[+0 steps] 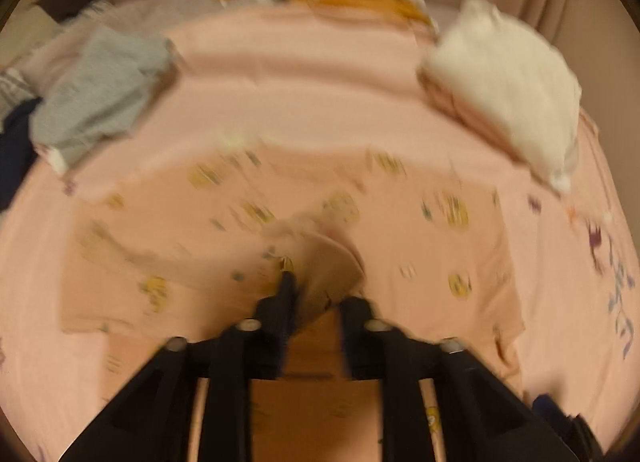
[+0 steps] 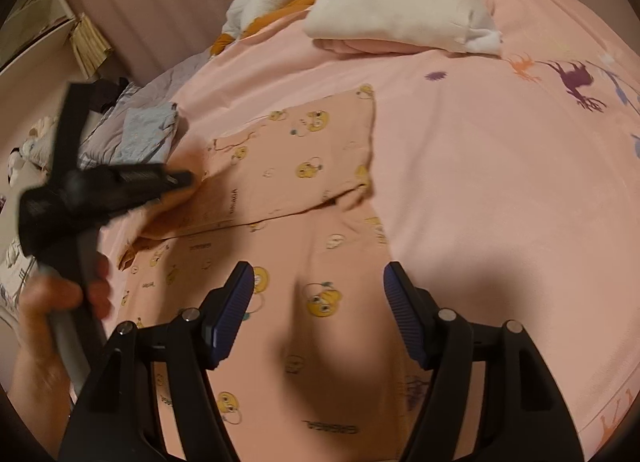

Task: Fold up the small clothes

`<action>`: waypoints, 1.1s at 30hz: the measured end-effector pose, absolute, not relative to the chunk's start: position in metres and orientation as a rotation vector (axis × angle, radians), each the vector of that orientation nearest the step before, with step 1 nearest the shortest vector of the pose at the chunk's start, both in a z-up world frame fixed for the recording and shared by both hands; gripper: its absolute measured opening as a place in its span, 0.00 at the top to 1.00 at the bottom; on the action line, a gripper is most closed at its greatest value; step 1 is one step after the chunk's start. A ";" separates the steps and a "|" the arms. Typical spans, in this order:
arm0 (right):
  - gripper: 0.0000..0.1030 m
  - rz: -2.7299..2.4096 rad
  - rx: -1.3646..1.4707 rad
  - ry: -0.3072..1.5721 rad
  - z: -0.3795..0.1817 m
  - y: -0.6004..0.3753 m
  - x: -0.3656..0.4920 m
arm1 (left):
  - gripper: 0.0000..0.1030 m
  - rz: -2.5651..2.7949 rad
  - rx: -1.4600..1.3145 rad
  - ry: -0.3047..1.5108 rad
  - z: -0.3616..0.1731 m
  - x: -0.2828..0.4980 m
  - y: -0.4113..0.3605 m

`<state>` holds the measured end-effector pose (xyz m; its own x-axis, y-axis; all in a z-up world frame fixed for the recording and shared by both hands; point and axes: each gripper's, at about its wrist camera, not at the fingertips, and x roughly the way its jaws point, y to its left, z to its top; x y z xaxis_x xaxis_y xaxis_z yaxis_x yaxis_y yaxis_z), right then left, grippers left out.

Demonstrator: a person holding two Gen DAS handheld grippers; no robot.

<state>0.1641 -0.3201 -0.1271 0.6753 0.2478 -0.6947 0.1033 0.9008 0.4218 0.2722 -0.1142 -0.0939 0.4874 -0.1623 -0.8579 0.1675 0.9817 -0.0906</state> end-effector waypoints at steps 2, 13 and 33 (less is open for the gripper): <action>0.32 0.083 0.478 0.832 -0.128 -0.325 0.165 | 0.54 -0.251 -0.020 1.054 -0.097 0.265 -0.115; 0.30 0.223 0.634 0.848 -0.127 -0.295 0.221 | 0.25 -0.275 -0.110 0.938 -0.060 0.245 -0.030; 0.94 0.234 0.369 0.795 -0.091 -0.236 0.301 | 0.25 0.045 -0.352 1.004 -0.105 0.244 0.146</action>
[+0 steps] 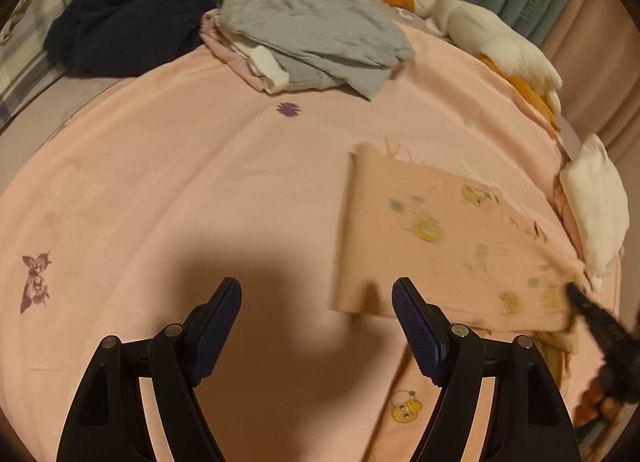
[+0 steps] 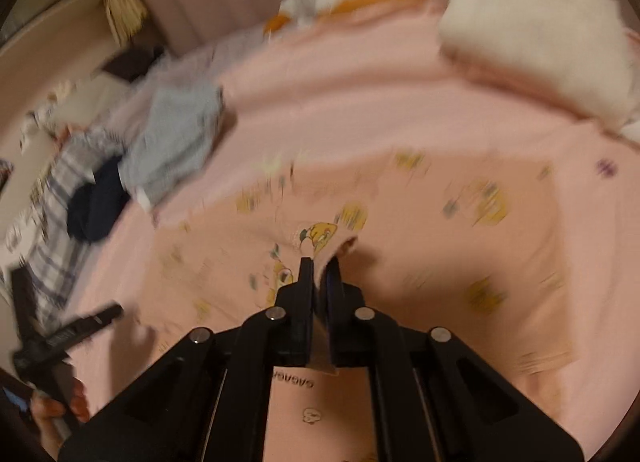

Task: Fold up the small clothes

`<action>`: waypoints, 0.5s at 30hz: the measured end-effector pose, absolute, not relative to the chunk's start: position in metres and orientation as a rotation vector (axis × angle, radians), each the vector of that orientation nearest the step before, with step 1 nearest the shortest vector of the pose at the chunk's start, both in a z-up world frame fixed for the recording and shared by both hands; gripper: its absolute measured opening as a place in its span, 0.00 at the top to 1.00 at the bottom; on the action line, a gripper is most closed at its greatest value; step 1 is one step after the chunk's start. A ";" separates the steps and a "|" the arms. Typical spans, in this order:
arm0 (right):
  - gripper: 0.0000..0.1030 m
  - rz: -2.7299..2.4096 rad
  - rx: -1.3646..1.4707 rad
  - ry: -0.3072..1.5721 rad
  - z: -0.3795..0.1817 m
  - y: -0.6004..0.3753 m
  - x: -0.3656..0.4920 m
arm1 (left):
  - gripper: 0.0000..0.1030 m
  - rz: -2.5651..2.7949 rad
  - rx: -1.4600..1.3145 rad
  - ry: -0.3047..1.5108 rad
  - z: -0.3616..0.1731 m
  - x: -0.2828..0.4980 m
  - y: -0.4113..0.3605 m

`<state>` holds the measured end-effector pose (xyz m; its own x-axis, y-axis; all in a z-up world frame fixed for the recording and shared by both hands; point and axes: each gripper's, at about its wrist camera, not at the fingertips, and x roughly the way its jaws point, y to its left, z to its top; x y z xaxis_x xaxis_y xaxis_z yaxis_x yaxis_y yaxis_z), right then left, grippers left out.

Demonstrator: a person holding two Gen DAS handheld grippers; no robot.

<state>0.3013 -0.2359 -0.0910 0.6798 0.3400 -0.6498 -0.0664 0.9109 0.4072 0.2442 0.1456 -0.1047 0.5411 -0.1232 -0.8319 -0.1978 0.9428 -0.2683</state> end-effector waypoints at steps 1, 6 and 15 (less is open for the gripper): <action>0.94 0.224 0.380 0.765 -0.081 -0.245 0.297 | 0.25 0.047 -0.359 1.003 -0.105 0.244 0.147; 0.94 0.150 0.380 0.701 -0.059 -0.287 0.282 | 0.25 0.035 -0.369 1.001 -0.104 0.247 0.145; 0.72 -0.041 0.292 0.884 -0.112 -0.315 0.294 | 0.25 -0.054 -0.263 1.005 -0.101 0.268 0.098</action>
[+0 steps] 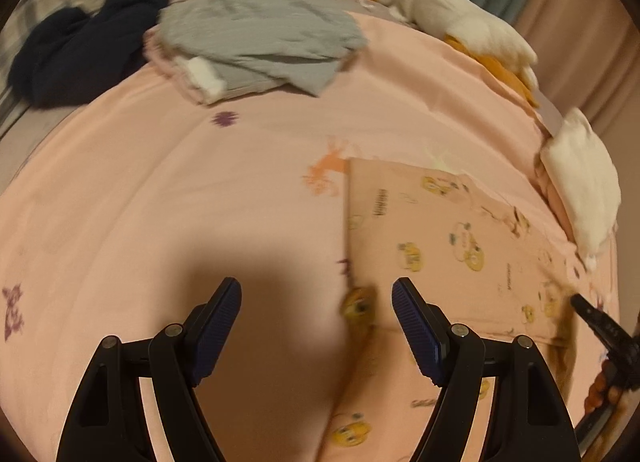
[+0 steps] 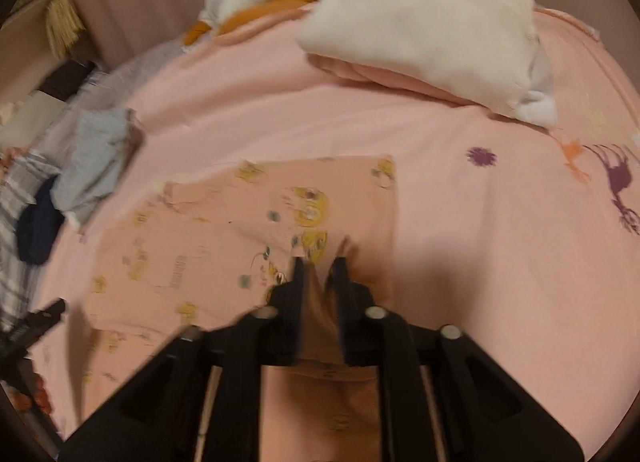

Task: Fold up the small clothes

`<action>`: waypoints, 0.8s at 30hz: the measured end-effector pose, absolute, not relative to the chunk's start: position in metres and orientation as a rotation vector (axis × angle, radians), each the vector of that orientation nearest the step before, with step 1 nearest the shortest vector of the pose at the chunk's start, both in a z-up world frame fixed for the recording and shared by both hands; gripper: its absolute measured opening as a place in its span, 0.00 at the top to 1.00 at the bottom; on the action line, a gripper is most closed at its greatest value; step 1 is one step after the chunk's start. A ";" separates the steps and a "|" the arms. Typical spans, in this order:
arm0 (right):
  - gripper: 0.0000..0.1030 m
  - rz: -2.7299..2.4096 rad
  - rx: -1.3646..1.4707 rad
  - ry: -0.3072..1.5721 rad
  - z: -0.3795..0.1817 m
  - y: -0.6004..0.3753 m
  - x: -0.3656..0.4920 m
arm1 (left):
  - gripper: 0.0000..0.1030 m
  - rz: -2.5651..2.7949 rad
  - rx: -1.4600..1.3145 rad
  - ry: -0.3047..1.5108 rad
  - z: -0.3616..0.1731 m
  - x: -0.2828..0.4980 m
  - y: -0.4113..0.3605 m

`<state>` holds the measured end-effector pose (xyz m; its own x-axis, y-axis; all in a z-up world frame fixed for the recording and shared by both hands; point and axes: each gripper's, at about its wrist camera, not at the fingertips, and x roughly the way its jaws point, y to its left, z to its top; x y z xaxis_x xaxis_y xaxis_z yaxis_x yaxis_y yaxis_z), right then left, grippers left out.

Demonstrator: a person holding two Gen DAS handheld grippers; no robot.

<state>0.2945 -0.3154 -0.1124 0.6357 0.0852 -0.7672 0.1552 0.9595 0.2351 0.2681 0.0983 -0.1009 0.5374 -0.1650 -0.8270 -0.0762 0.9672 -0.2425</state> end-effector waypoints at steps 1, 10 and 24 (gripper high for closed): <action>0.65 -0.064 0.274 0.867 -0.110 -0.316 0.291 | 0.25 -0.066 -0.246 1.004 -0.101 0.270 0.093; 0.79 0.115 0.163 0.777 -0.103 -0.286 0.262 | 0.68 -0.132 -0.066 0.991 -0.118 0.281 0.049; 0.50 0.123 0.198 0.851 -0.116 -0.287 0.235 | 0.46 -0.134 -0.019 1.025 -0.123 0.257 0.046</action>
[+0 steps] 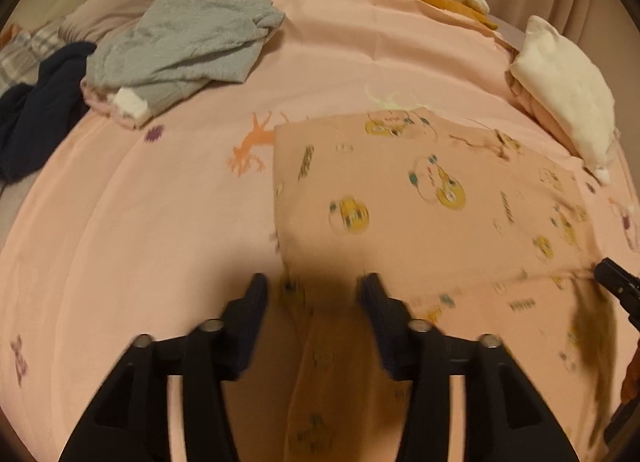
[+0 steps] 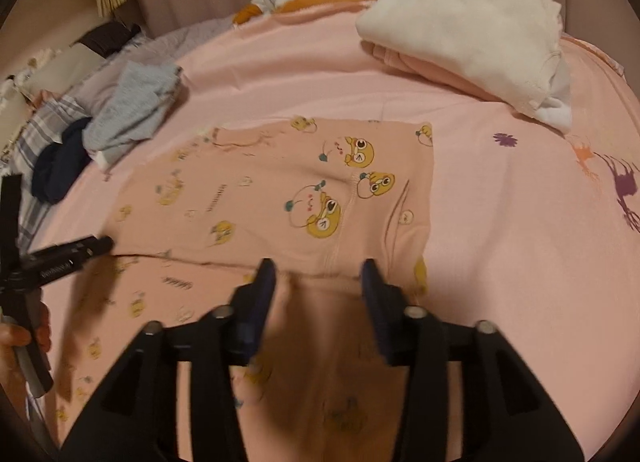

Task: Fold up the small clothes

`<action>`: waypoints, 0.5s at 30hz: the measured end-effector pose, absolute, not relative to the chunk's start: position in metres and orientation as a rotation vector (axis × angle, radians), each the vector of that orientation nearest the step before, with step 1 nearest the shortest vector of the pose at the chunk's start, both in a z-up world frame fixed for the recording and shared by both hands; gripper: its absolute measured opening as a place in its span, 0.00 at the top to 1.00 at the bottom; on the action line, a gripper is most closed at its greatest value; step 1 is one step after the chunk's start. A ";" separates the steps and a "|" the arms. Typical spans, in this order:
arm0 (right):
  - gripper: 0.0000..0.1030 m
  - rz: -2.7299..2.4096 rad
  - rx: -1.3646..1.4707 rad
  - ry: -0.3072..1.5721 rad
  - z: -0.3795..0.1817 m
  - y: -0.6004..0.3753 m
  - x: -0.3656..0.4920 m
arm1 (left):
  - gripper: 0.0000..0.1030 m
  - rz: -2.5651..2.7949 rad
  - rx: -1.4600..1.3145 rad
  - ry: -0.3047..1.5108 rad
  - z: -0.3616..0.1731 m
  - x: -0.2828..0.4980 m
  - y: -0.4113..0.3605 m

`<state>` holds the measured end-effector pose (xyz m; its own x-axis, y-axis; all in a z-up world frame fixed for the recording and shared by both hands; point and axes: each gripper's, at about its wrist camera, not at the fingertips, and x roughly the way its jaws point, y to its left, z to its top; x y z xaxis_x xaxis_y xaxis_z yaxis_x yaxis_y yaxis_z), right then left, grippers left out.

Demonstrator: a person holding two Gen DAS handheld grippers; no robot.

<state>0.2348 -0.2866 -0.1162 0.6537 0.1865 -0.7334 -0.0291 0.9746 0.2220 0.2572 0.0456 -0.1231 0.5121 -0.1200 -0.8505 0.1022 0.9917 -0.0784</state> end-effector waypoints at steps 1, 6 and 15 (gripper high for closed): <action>0.49 0.128 0.207 0.848 -0.114 -0.287 0.228 | 0.43 -0.141 -0.027 1.028 -0.122 0.251 0.047; 0.45 0.127 0.291 0.875 -0.114 -0.301 0.188 | 0.37 -0.151 -0.028 1.064 -0.121 0.207 0.055; 0.36 0.061 0.395 0.957 -0.138 -0.338 0.118 | 0.35 -0.160 -0.085 1.126 -0.126 0.134 0.084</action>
